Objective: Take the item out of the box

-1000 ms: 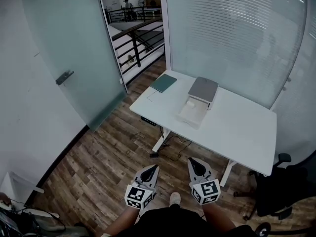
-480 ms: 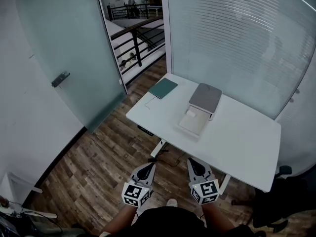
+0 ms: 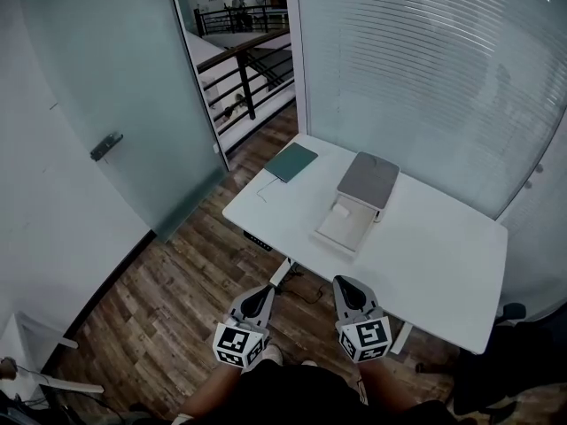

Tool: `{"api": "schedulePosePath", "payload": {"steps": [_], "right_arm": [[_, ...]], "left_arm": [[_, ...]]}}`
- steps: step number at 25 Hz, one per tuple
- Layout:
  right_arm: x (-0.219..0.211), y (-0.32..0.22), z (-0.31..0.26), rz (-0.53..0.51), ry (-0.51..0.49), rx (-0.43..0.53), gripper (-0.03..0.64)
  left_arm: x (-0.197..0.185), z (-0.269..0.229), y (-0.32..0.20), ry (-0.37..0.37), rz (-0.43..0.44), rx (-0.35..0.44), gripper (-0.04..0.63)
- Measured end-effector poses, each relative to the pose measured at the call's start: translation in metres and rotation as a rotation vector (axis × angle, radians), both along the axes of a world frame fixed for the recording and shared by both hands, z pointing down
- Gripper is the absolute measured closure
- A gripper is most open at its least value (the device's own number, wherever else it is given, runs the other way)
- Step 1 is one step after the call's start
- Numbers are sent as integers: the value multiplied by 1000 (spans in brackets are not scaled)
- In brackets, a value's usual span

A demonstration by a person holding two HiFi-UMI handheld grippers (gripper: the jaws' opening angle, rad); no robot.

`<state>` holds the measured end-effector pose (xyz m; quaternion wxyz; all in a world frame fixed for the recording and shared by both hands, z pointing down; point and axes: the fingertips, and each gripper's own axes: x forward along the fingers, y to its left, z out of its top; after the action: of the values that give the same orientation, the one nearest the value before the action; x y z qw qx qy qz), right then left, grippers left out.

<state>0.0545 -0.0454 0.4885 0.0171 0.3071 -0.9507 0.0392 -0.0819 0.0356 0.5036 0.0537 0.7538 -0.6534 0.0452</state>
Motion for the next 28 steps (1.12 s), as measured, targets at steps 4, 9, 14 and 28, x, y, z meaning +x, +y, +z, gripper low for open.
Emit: {"api": "schedulePosePath", "payload": {"steps": [4,9,14,28], "right_arm": [[-6,-11,1,14,9,5,611],[-18,-37,5,41,28,-1,611],[-37,-71,8,63,58,-4,611],[-101,-152,10,165,91,-9,611]], "left_arm": [[-6,8,-13,9,16,-8,584],[-19,18,-45,29,50,-19,584],[-36,21,-87,37,96,-20,584],[-105,22,-184,37,225,-52,584]]}}
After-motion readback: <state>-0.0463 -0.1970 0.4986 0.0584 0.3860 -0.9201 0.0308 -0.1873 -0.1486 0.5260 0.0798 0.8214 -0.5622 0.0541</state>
